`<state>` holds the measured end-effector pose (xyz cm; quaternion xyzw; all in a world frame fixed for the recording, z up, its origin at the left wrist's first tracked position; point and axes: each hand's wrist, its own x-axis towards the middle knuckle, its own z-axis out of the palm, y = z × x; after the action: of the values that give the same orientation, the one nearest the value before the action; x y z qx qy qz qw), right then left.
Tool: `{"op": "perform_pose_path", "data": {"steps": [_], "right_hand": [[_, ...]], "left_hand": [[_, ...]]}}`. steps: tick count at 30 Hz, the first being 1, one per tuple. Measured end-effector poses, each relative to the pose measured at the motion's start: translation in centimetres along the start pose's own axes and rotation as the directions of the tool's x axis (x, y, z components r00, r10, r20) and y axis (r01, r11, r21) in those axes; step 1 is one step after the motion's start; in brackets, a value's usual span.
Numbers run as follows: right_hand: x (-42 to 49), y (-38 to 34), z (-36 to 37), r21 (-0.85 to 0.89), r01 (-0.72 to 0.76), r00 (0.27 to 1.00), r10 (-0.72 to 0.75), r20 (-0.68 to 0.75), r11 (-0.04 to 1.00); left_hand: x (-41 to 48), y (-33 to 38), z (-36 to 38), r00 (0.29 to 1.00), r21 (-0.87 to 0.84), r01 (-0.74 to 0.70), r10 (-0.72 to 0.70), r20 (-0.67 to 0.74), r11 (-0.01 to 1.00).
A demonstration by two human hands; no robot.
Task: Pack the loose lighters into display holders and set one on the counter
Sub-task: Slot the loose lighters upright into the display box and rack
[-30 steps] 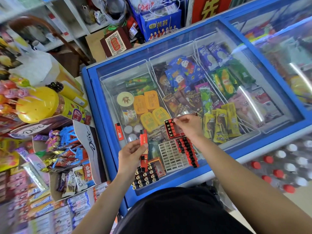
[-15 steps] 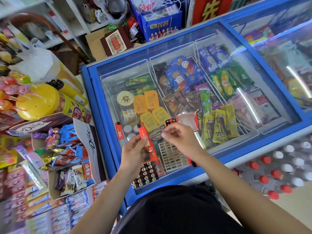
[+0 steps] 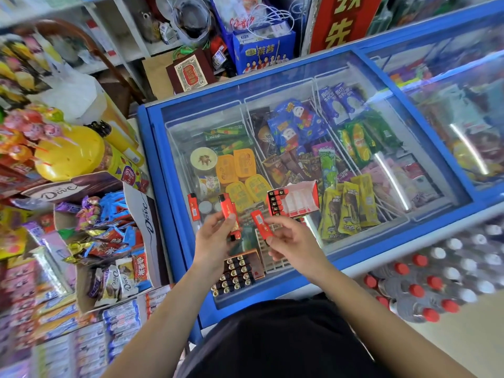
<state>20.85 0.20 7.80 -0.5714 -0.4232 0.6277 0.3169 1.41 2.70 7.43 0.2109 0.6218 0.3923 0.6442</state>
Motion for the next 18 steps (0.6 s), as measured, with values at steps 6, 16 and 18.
{"op": "perform_pose_path", "data": {"steps": [6, 16, 18], "right_hand": [[-1.2, 0.5, 0.1, 0.279, -0.019, 0.998, 0.036, -0.056, 0.960], [-2.8, 0.5, 0.9, 0.446, -0.150, 0.984, 0.176, -0.019, 0.882], [-3.1, 1.0, 1.0, 0.366, -0.122, 0.988, 0.147, -0.041, 0.923]], "left_hand": [[-0.8, -0.8, -1.1, 0.999, 0.138, 0.001, -0.008, 0.044, 0.990], [-2.7, -2.4, -3.3, 0.971, 0.416, -0.236, 0.234, 0.057, 0.878], [-3.2, -2.5, -3.8, 0.957, 0.457, -0.284, 0.278, 0.081, 0.843]]}}
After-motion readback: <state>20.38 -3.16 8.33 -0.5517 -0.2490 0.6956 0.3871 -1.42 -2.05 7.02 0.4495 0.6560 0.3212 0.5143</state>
